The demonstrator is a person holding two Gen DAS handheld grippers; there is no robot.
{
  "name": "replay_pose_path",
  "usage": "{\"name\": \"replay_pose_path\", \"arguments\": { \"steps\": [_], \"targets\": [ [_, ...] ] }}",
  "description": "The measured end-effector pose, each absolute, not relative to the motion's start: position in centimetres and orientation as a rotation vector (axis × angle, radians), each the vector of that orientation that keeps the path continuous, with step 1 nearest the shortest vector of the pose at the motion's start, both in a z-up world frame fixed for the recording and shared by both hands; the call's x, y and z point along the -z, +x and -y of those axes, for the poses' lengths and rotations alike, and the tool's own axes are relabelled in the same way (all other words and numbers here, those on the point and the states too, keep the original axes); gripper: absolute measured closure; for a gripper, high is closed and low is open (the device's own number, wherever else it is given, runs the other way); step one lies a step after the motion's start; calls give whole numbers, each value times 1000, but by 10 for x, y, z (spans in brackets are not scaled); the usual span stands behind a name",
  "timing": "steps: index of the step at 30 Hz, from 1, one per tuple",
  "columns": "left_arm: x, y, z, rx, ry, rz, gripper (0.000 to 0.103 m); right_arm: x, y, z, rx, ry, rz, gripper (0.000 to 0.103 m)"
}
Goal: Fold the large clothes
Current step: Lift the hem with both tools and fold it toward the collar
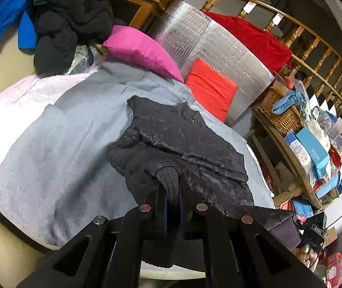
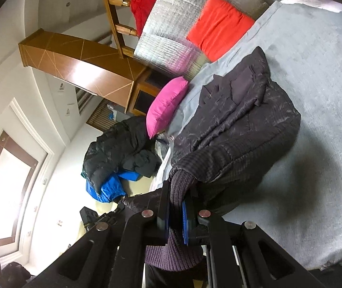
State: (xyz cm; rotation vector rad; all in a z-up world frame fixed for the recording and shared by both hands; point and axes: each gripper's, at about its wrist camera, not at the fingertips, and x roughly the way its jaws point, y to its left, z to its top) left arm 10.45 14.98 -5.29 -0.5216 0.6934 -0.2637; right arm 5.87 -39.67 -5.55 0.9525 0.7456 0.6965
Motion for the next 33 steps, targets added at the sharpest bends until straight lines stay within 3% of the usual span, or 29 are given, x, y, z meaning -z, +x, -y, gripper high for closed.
{"name": "replay_pose_path", "arguments": {
  "steps": [33],
  "targets": [
    [43,103,-141,281,-460,-644,95,50,50,404,-710,969,-675,95]
  ]
}}
